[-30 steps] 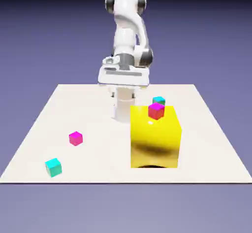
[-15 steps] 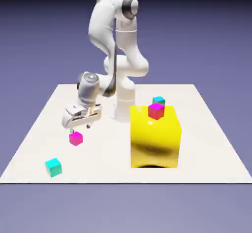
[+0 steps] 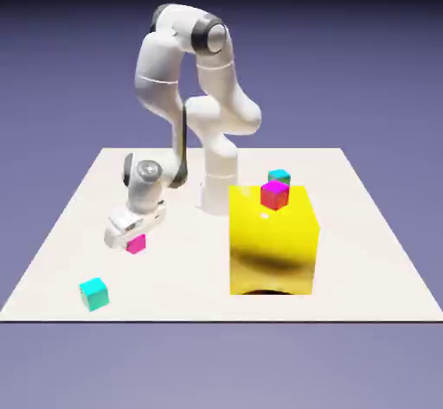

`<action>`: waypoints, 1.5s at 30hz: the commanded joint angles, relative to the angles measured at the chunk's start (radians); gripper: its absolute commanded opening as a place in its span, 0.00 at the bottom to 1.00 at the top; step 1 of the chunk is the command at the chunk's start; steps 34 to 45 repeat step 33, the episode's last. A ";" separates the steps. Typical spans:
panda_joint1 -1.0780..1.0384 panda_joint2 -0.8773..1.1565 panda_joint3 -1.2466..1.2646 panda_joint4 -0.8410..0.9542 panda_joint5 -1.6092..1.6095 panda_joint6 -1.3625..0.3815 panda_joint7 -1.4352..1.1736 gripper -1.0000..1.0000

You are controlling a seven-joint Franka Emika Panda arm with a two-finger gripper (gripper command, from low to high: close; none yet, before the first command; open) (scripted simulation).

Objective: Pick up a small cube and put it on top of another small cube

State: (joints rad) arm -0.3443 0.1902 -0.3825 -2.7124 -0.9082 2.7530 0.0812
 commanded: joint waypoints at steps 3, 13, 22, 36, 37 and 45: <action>-0.007 -0.109 0.035 -0.029 0.072 -0.082 -0.069 0.00; 0.055 0.016 0.065 0.256 0.272 -0.212 -0.262 0.00; 0.127 0.176 0.092 0.582 0.484 -0.343 -0.467 0.00; 0.123 0.272 0.095 0.642 0.518 -0.299 -0.495 1.00; 0.123 0.272 0.095 0.642 0.518 -0.299 -0.495 1.00; 0.123 0.272 0.095 0.642 0.518 -0.299 -0.495 1.00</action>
